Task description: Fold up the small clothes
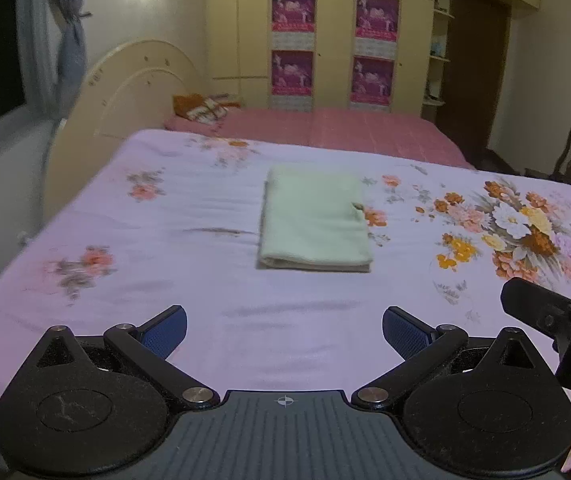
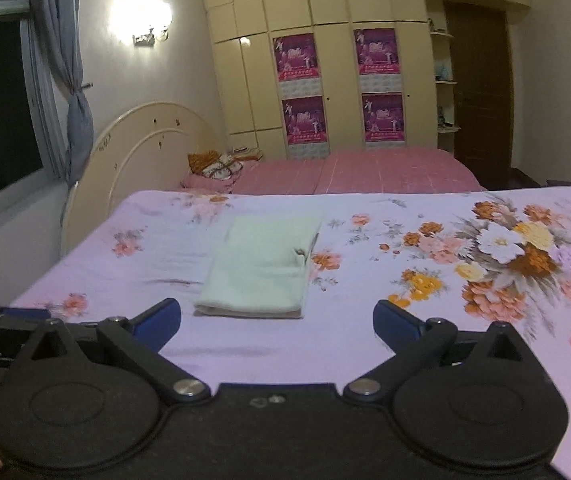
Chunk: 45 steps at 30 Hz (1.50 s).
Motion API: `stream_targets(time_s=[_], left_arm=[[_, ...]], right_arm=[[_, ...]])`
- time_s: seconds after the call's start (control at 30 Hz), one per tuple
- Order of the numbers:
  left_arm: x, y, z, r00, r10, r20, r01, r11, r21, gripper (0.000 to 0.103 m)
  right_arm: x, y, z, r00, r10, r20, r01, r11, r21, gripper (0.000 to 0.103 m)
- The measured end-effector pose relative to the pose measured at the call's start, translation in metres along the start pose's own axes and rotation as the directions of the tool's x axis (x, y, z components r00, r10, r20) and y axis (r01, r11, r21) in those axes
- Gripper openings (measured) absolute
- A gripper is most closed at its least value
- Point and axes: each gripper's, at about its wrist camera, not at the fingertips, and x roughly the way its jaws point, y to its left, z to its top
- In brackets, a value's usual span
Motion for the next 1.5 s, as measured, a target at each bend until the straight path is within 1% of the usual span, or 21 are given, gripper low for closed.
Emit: stream_targets(time_s=[0.1, 0.2, 0.33, 0.43, 0.73, 0.9, 1.1, 1.5], left_arm=[[-0.029, 0.000, -0.011, 1.000, 0.001, 0.013, -0.001, 1.000, -0.006, 0.103], [-0.053, -0.001, -0.020, 0.999, 0.007, 0.041, -0.006, 1.000, -0.011, 0.103], [-0.070, -0.003, -0.027, 0.998, 0.016, 0.058, -0.015, 1.000, -0.015, 0.103], [-0.079, 0.000, -0.032, 0.998, 0.017, 0.059, -0.015, 0.999, -0.033, 0.103], [-0.084, 0.003, -0.038, 0.998, 0.030, 0.055, -0.027, 0.998, -0.055, 0.103], [-0.084, 0.002, -0.036, 0.998, 0.029, 0.060, -0.026, 0.998, -0.056, 0.103], [-0.082, -0.001, -0.034, 0.998, 0.029, 0.060, -0.025, 0.998, -0.053, 0.103], [-0.078, -0.008, -0.026, 0.997, 0.043, 0.070, -0.041, 0.998, -0.036, 0.103]], right_arm=[[-0.026, 0.000, -0.003, 1.000, 0.013, 0.008, -0.013, 1.000, 0.004, 0.102], [-0.045, 0.001, -0.004, 1.000, -0.004, 0.028, 0.004, 1.000, 0.004, 0.102], [-0.064, 0.001, -0.008, 0.998, -0.003, 0.067, 0.003, 1.000, -0.005, 0.102], [-0.069, 0.001, -0.010, 0.998, -0.004, 0.064, 0.005, 1.000, -0.019, 0.102], [-0.079, 0.003, -0.016, 0.997, -0.011, 0.076, 0.014, 0.999, -0.044, 0.102], [-0.080, 0.002, -0.018, 0.997, -0.038, 0.074, 0.042, 0.998, -0.053, 0.102], [-0.077, 0.001, -0.017, 0.996, -0.052, 0.068, 0.056, 0.997, -0.052, 0.102], [-0.072, -0.001, -0.017, 0.997, -0.050, 0.060, 0.053, 0.998, -0.046, 0.102]])
